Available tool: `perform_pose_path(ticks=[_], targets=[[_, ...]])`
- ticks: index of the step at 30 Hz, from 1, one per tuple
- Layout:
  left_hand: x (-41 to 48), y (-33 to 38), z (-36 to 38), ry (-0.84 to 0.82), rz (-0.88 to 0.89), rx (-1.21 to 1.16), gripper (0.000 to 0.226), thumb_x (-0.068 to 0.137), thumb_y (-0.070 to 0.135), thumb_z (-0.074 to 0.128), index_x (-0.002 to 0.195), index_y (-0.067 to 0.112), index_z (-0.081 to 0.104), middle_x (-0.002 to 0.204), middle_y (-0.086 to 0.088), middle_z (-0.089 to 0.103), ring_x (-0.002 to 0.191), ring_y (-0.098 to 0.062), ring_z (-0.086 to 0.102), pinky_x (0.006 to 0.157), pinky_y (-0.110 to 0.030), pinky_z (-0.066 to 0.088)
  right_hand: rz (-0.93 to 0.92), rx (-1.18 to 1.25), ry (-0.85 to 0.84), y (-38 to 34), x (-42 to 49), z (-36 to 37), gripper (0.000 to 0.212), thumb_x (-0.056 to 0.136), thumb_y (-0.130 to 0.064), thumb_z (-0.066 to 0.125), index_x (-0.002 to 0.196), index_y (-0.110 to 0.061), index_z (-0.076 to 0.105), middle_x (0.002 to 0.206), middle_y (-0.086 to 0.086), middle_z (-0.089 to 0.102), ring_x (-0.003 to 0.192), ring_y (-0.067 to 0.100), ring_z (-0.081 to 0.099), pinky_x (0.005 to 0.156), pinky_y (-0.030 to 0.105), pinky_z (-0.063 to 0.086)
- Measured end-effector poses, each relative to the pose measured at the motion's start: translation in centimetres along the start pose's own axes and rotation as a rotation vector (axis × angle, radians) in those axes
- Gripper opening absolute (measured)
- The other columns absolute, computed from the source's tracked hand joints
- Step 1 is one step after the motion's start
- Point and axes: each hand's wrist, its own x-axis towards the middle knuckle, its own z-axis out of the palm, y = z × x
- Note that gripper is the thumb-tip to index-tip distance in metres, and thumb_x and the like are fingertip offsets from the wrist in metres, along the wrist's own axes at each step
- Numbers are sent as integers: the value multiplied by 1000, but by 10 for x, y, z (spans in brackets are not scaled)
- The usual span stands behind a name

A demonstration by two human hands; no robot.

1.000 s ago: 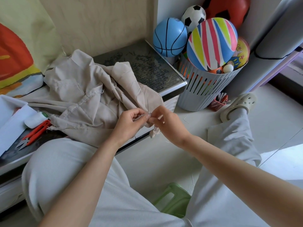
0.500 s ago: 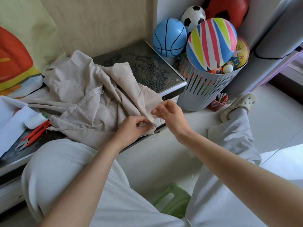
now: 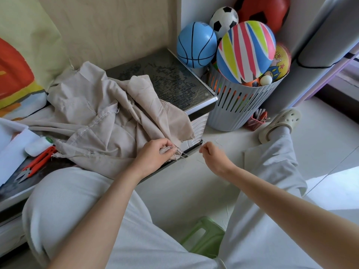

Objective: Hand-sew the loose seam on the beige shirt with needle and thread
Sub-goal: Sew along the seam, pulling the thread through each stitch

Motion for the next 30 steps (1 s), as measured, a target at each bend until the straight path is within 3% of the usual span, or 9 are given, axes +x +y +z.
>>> perform_pose_path(ticks=[5,9,12,17,20,24,27,30], targets=[[1,-1,0,-13,-3,3,19,89,20,64,77,32,58,76,22,62,70,11,55,67,-5,37,-11,20,-138,7,-4,1,20,97,-34,46,84,-19,50,83,-5,62,71,10,50,61,22,37],[1,-1,-1,-9,1,-3,21,89,20,65,76,33,58,76,22,62,71,13,55,68,-5,38,-84,91,-222,1,-6,-2,22,95,-34,53,87,-16,61,62,-12,55,52,1,42,54,18,34],[0,-1,-1,-27,-6,47,22,87,23,67,72,35,57,74,22,62,71,9,54,65,-8,37,-134,221,-147,-5,-5,-6,27,97,-24,52,85,-3,65,55,-8,42,47,2,34,50,17,29],[-5,-4,0,-76,-44,178,19,84,31,70,71,38,57,77,21,60,77,2,53,60,-9,34,-132,467,-26,-20,-4,-21,26,99,-22,47,78,-15,61,54,-4,34,43,2,28,47,13,24],[-9,-6,3,-90,-53,282,11,81,34,71,86,31,63,78,21,56,82,-3,52,64,-14,37,-154,521,-5,-28,-7,-28,26,99,-21,47,80,-11,62,56,-2,32,45,3,27,47,14,24],[-7,4,10,-114,43,28,27,79,33,75,103,24,66,99,12,59,98,-4,57,93,-22,44,-206,513,-6,-38,-10,-36,26,99,-21,48,80,-11,62,54,-5,33,44,2,27,46,12,25],[-8,20,16,-93,123,-92,10,82,22,73,91,25,69,95,7,57,89,-3,54,83,-17,42,-240,508,-2,-45,-12,-38,26,98,-22,50,78,-14,63,52,-8,35,45,4,28,46,14,25],[-16,37,16,-128,84,-239,14,89,14,64,80,25,67,86,7,64,80,-2,55,77,-20,42,-249,495,43,-47,-15,-46,26,98,-23,51,77,-16,64,51,-12,38,44,2,30,47,13,26]])
